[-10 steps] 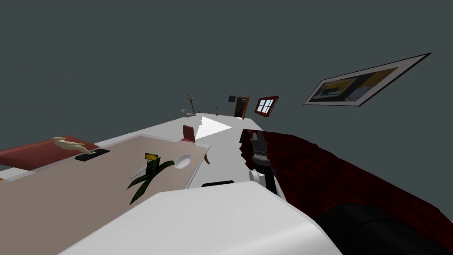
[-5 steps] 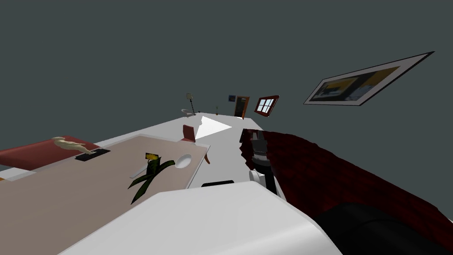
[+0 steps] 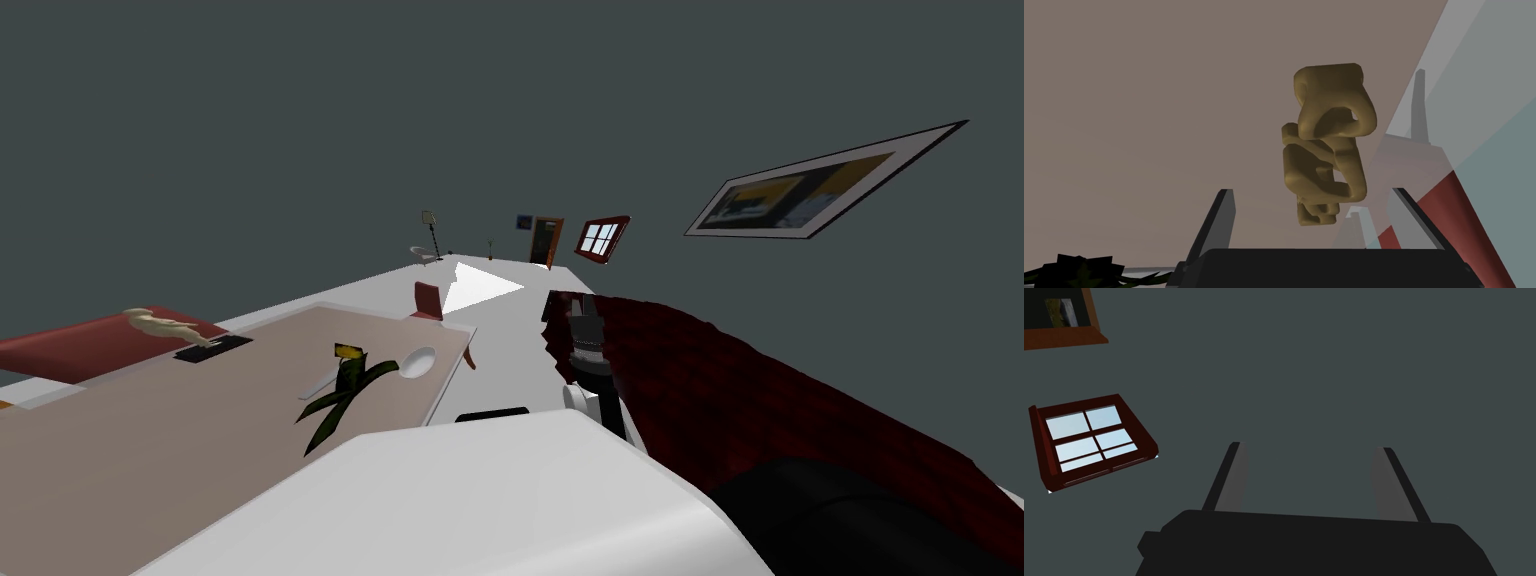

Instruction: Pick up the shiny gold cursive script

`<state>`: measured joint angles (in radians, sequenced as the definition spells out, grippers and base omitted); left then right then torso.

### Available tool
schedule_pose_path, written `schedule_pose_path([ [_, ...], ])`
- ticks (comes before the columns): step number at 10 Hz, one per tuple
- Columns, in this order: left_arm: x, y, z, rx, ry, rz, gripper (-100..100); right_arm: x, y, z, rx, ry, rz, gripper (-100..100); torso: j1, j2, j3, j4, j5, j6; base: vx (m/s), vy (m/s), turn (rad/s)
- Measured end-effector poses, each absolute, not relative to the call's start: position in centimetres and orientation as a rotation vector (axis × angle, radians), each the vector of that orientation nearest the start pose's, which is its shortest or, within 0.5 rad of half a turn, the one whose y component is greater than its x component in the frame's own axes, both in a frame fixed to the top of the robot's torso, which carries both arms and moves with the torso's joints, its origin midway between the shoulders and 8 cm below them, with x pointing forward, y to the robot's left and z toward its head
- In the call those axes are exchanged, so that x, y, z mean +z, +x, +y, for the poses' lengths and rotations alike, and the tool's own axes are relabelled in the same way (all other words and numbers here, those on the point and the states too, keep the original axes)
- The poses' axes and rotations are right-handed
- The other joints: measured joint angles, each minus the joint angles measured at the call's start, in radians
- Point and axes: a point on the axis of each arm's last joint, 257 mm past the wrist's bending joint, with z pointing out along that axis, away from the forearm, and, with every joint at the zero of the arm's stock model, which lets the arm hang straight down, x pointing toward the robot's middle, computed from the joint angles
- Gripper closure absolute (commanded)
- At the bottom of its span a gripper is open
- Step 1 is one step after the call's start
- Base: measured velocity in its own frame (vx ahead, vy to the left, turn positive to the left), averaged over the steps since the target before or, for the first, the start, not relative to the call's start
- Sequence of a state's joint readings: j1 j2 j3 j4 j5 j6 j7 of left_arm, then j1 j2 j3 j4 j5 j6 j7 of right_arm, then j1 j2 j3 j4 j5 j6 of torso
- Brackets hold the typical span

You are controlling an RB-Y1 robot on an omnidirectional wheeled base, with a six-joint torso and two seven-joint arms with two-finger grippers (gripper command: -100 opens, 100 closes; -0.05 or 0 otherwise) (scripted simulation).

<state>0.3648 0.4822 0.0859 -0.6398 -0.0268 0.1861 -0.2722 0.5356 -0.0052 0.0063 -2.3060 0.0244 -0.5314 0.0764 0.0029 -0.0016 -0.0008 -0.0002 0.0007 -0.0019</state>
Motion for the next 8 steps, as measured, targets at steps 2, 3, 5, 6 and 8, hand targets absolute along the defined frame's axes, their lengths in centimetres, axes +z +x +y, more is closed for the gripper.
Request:
schedule_pose_path([
  [2, -60.25, -0.43, 59.75, 0.488, -1.625, 2.178, 100, 3.04, 33.17, -27.53, 1.216, 0.590, 0.631, 0, -0.001, -0.001, -0.001, 0.000, 0.000, 0.000, 0.000, 0.000, 0.000],
  [3, -60.24, -0.46, 59.76, 0.489, -1.626, 2.178, 100, 3.04, 33.17, -27.53, 1.216, 0.590, 0.631, 0, -0.001, -0.001, -0.001, 0.000, 0.000, 0.000, 0.000, 0.000, 0.000],
  [5, -60.25, -0.43, 59.75, 0.488, -1.626, 2.177, 100, 3.04, 33.17, -27.53, 1.216, 0.590, 0.631, 0, -0.001, -0.002, -0.001, 0.000, 0.000, 0.000, 0.000, 0.000, 0.000],
  [6, -60.25, -0.43, 59.75, 0.488, -1.626, 2.177, 0, 3.04, 33.17, -27.53, 1.216, 0.590, 0.631, 0, -0.001, -0.002, -0.001, 0.000, 0.000, 0.000, 0.000, 0.000, 0.000],
  [8, -59.96, -0.68, 59.93, 0.489, -1.625, 2.176, 100, 3.04, 33.17, -27.53, 1.216, 0.590, 0.631, 0, -0.002, -0.002, -0.001, -0.001, 0.000, 0.000, 0.028, -0.029, 0.010],
])
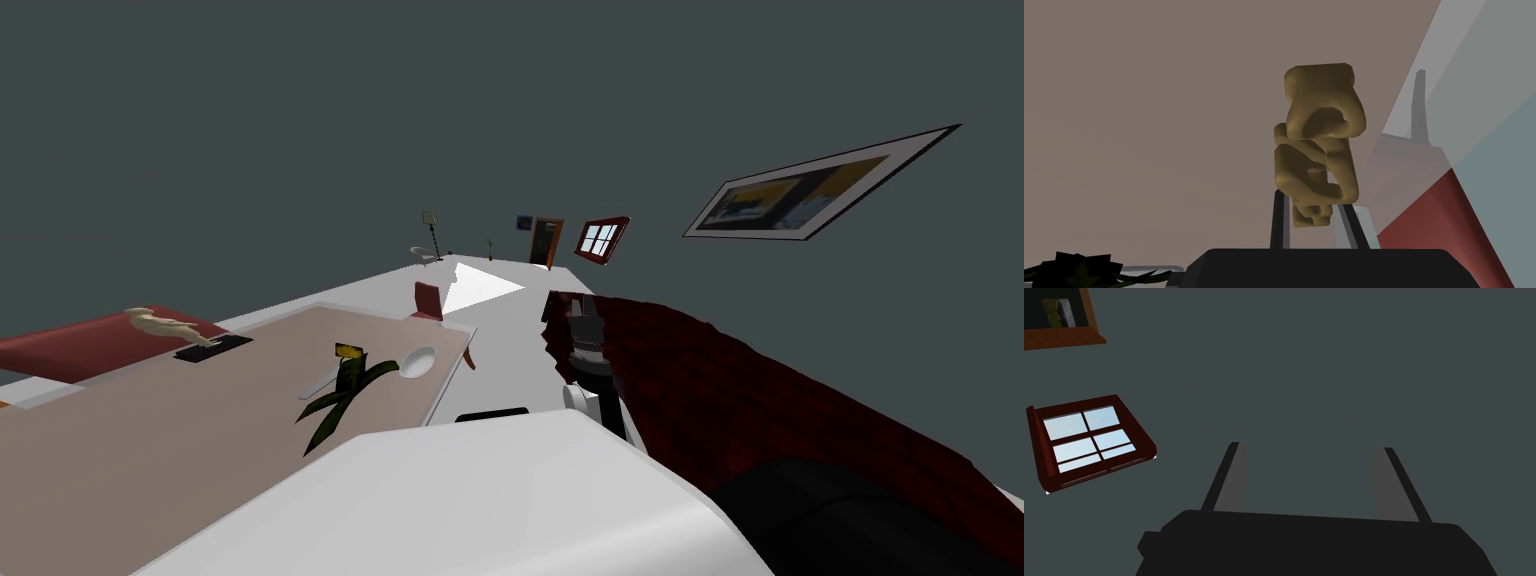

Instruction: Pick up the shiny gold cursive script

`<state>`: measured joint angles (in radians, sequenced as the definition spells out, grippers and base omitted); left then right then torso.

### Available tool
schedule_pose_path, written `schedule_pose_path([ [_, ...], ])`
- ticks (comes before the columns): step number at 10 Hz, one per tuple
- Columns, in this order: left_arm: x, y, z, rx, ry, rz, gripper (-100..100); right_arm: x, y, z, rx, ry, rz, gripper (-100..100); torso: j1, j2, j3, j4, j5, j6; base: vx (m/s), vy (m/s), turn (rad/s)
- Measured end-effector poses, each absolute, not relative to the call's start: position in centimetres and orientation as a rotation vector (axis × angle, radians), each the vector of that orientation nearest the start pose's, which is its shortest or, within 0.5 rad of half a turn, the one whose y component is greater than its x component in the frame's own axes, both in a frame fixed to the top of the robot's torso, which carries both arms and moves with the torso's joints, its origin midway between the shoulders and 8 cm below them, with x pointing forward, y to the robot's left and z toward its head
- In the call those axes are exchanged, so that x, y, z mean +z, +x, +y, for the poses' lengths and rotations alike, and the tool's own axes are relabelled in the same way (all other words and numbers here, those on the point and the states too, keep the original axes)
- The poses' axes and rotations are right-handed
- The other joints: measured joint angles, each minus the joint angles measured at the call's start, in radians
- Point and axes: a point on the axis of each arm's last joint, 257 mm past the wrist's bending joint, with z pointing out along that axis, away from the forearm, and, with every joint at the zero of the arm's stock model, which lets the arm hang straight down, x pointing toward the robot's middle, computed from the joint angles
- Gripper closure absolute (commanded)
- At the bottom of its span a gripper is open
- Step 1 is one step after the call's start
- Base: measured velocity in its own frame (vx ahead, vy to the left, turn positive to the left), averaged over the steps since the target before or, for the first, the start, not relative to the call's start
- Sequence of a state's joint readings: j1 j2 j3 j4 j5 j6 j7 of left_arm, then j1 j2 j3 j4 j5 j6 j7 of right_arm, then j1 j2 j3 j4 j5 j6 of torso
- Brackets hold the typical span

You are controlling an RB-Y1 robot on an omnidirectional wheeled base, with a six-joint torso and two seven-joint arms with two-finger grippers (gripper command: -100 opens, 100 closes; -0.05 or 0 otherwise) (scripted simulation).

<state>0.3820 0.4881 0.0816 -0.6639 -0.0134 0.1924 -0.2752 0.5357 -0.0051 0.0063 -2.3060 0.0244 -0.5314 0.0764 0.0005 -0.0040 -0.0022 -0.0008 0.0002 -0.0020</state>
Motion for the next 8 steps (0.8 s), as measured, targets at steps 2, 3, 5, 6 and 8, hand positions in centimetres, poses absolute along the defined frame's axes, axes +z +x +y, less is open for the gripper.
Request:
schedule_pose_path([
  [2, -59.5, -1.2, 60.2, 0.492, -1.624, 2.178, 100, 3.0, 33.2, -27.5, 1.216, 0.590, 0.631, 0, -0.001, -0.001, -0.001, 0.000, 0.000, 0.000, 0.023, -0.027, 0.005],
  [3, -59.3, -1.3, 60.2, 0.491, -1.624, 2.178, 100, 3.0, 33.2, -27.5, 1.216, 0.590, 0.631, 0, -0.001, 0.000, 0.000, 0.000, 0.000, 0.000, 0.015, -0.021, 0.003],
  [5, -58.9, -1.6, 60.3, 0.492, -1.624, 2.181, 100, 3.0, 33.2, -27.5, 1.216, 0.590, 0.631, 0, 0.000, 0.000, 0.000, 0.000, 0.000, 0.000, 0.018, -0.017, 0.005],
  [6, -58.7, -1.8, 60.3, 0.491, -1.624, 2.182, 100, 3.0, 33.2, -27.5, 1.216, 0.590, 0.631, 0, 0.000, 0.000, 0.000, 0.000, 0.000, 0.000, 0.018, -0.020, 0.004],
  [8, -58.5, -2.0, 60.3, 0.491, -1.624, 2.185, 0, 3.0, 33.2, -27.5, 1.216, 0.590, 0.631, 0, 0.000, 0.000, 0.000, 0.000, 0.000, 0.000, 0.003, -0.005, 0.001],
])
